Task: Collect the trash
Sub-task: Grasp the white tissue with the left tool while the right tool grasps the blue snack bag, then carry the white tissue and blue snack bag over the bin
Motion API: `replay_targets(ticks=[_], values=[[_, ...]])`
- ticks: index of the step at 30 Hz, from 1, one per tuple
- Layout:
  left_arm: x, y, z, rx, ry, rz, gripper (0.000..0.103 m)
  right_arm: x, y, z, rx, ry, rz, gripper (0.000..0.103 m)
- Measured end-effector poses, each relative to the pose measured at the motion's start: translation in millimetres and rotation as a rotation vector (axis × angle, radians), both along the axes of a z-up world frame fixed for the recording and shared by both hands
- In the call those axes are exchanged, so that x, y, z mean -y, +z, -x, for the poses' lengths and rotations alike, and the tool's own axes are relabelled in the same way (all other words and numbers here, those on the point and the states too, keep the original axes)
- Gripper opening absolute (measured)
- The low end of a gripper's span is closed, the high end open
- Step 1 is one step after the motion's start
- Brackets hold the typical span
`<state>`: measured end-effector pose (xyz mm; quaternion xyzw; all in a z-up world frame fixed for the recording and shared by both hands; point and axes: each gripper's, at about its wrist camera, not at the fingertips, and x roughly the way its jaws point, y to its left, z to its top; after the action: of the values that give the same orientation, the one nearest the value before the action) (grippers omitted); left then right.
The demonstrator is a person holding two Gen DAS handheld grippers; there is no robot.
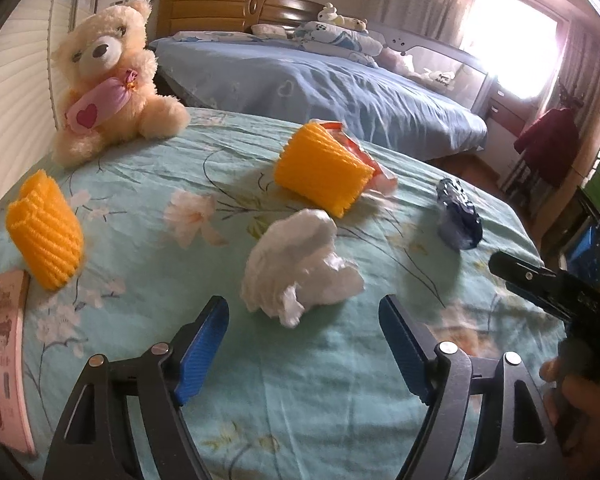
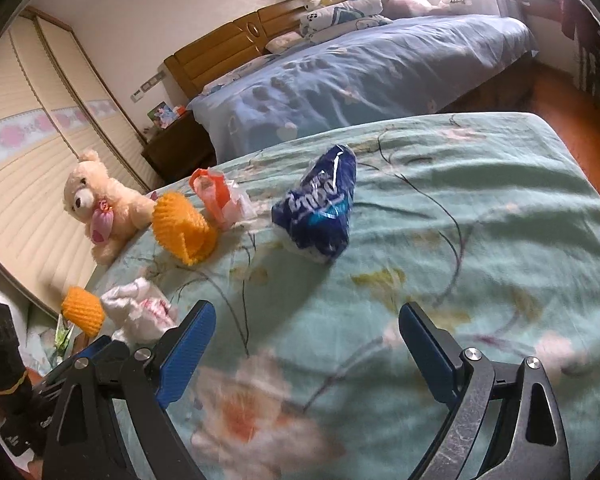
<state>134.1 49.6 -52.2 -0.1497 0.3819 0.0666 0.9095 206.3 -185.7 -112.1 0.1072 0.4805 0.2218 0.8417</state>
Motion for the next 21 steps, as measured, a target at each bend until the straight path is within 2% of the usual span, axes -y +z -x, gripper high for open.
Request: replay_targets(ticks=[12,13,14,15,17,18,21], values=[[-8,-16,-39,-0.034,0.001,0.007,0.076,-24,-17,-53,-0.004,-0.011,0.018,0.093],[-7,-18,-41,-0.038,-0.003,0.007,0.076,-25,-18,-55,0.003,-0.012,0.029,0.091],[-6,-20,-43,-0.042,-0.009,0.005,0.075,-27,-18,-56,0.010,-0.011,0.039,0.084],[-5,-22,-44,-0.042,-0.015,0.005,0.069,-27,-20,-56,0.014,-0.010,0.051,0.078],[-5,-25,-48,-0.051,-0.029,0.019,0.059,-27,-23,-57,0.009,-0.010,0.066,0.051],[-7,-26,-49,-0.051,-0.028,0.026,0.052,-25,-23,-56,0.012,-0.013,0.066,0.051],[-8,-25,-48,-0.035,-0.037,0.040,0.044,-19,-20,-52,0.016,-0.010,0.054,0.048]])
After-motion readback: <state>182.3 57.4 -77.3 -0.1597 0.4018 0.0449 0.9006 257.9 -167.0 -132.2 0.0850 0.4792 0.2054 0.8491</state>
